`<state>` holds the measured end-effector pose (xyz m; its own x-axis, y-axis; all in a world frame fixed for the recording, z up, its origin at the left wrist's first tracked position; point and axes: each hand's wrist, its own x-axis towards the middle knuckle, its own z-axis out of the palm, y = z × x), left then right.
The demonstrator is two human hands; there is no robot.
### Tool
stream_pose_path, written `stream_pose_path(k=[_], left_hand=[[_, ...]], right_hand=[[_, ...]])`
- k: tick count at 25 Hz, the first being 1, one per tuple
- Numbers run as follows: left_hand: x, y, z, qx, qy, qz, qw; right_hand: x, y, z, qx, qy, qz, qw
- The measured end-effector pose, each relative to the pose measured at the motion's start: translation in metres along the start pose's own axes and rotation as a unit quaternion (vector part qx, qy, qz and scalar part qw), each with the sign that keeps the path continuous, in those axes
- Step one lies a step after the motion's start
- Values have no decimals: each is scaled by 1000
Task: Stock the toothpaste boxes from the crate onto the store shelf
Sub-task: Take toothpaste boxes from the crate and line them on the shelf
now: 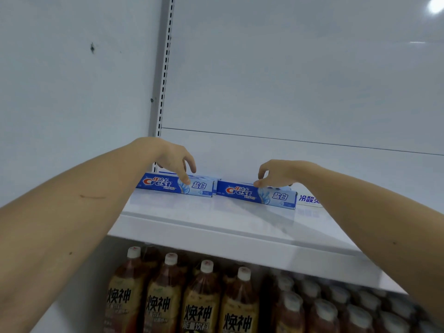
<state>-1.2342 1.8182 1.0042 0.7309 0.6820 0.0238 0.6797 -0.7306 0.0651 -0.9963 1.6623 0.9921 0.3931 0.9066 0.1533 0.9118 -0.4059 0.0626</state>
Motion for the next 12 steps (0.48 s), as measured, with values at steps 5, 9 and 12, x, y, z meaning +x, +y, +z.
stream_pose_path(k=[5, 9, 12], left_hand=[[-51, 41, -2, 14, 41, -15, 999], [-105, 89, 3, 5, 63, -30, 998], [-151, 126, 13, -18, 85, -43, 995]], right_hand=[[-60, 5, -13, -5, 44, -25, 999], [-123, 20, -18, 41, 64, -50, 996], [-171, 34, -16, 129, 86, -67, 986]])
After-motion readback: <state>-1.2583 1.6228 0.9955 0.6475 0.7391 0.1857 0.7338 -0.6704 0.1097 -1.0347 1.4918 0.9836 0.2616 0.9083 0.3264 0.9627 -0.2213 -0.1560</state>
